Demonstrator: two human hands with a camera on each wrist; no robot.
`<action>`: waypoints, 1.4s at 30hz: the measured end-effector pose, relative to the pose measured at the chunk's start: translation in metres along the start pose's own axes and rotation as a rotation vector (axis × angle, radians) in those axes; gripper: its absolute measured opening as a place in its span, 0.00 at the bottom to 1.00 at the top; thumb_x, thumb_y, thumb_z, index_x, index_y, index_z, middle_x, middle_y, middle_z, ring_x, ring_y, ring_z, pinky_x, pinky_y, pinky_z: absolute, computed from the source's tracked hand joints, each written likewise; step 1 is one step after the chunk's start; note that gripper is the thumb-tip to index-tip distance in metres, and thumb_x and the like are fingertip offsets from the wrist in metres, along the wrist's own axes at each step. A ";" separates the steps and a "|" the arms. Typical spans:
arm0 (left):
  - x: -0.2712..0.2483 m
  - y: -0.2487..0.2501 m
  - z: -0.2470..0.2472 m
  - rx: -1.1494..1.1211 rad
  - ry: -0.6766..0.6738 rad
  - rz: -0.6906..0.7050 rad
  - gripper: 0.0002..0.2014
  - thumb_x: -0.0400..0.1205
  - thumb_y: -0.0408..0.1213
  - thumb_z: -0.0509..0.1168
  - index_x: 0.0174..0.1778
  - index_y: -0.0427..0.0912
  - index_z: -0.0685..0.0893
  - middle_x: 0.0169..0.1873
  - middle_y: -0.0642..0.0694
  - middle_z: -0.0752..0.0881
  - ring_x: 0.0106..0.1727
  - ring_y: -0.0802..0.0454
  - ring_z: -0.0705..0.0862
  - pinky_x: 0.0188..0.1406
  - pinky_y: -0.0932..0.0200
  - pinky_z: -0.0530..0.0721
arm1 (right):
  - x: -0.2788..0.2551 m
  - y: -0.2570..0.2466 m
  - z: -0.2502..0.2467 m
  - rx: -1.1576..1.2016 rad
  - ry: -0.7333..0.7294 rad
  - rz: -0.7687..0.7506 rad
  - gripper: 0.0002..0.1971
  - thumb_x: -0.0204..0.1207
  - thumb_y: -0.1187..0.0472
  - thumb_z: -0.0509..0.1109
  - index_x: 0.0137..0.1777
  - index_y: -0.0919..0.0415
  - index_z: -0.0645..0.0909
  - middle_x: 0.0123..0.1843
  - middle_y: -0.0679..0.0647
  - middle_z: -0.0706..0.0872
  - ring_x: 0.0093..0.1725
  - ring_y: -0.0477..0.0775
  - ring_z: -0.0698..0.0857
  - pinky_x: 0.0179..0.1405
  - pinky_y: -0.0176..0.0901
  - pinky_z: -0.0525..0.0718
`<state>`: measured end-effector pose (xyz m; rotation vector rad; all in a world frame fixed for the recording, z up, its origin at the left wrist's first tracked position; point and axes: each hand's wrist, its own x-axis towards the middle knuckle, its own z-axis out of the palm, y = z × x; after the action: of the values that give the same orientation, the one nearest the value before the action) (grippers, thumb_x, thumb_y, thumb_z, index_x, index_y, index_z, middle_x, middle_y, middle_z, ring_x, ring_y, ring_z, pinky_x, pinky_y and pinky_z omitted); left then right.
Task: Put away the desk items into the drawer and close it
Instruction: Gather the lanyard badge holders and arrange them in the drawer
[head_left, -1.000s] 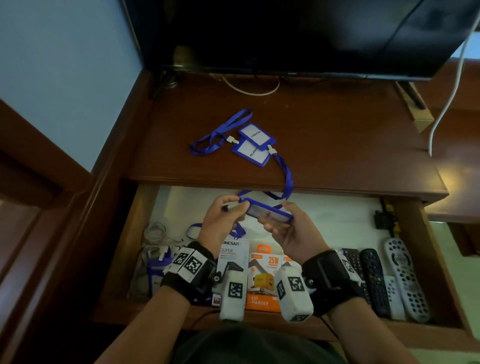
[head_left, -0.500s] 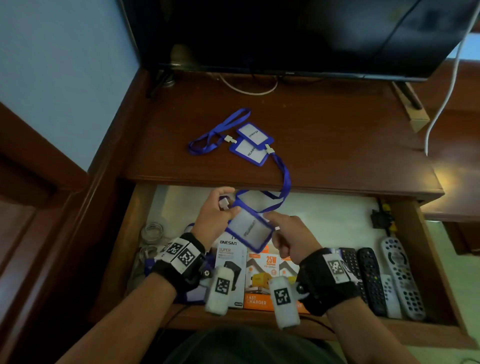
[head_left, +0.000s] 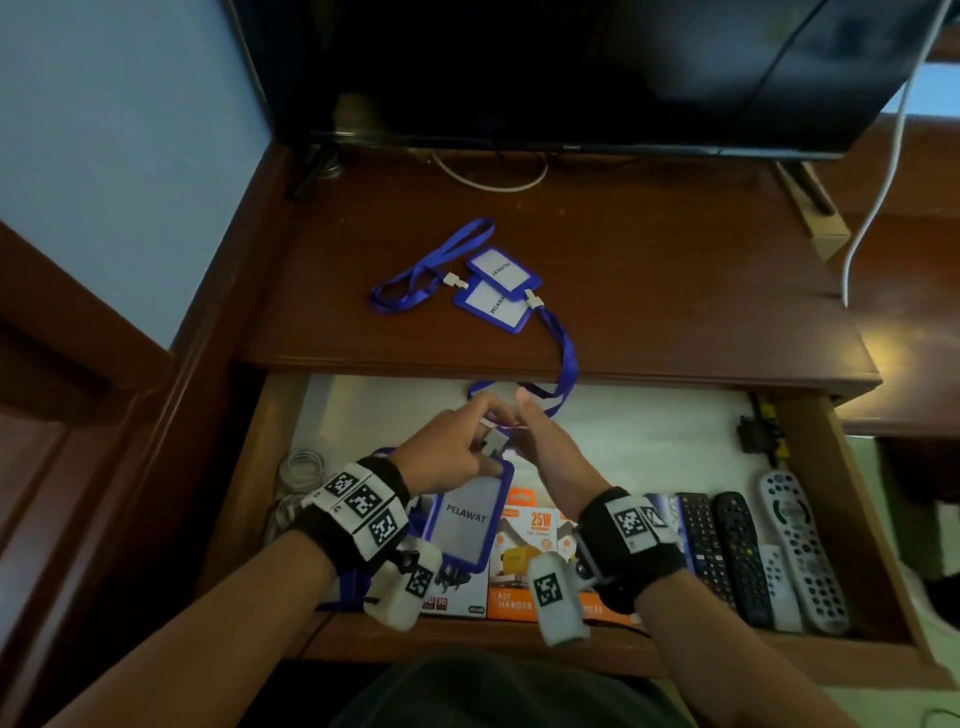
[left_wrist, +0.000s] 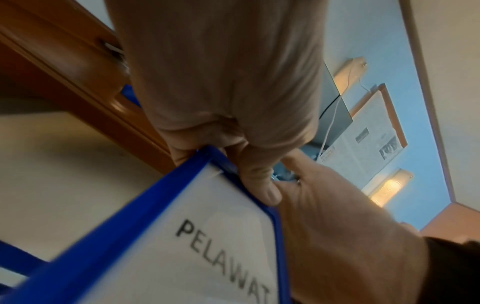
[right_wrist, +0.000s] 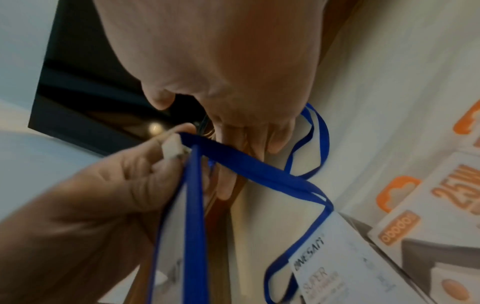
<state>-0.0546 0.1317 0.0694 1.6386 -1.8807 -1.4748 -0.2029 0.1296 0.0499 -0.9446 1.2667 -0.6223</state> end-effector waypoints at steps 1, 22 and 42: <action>0.000 -0.001 0.000 -0.011 0.023 -0.004 0.23 0.76 0.32 0.74 0.62 0.53 0.72 0.32 0.45 0.80 0.32 0.53 0.78 0.34 0.57 0.77 | 0.000 0.001 0.003 0.012 -0.003 0.019 0.30 0.81 0.34 0.54 0.61 0.59 0.83 0.62 0.67 0.84 0.62 0.61 0.84 0.69 0.53 0.78; 0.006 -0.015 0.003 -0.972 0.721 -0.186 0.05 0.80 0.30 0.69 0.47 0.45 0.83 0.41 0.44 0.88 0.38 0.51 0.87 0.37 0.54 0.85 | -0.004 0.011 0.004 0.049 -0.076 -0.049 0.07 0.77 0.62 0.71 0.52 0.62 0.83 0.43 0.59 0.88 0.41 0.54 0.86 0.36 0.38 0.81; -0.023 -0.021 -0.029 -0.350 0.079 -0.075 0.05 0.76 0.38 0.74 0.45 0.50 0.87 0.43 0.49 0.90 0.35 0.64 0.84 0.37 0.67 0.79 | -0.006 -0.007 -0.006 0.235 0.172 -0.155 0.14 0.68 0.68 0.78 0.45 0.80 0.82 0.35 0.67 0.86 0.32 0.60 0.87 0.29 0.46 0.86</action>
<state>-0.0132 0.1388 0.0754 1.5856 -1.4346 -1.6325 -0.2087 0.1293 0.0590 -0.8112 1.2465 -0.9692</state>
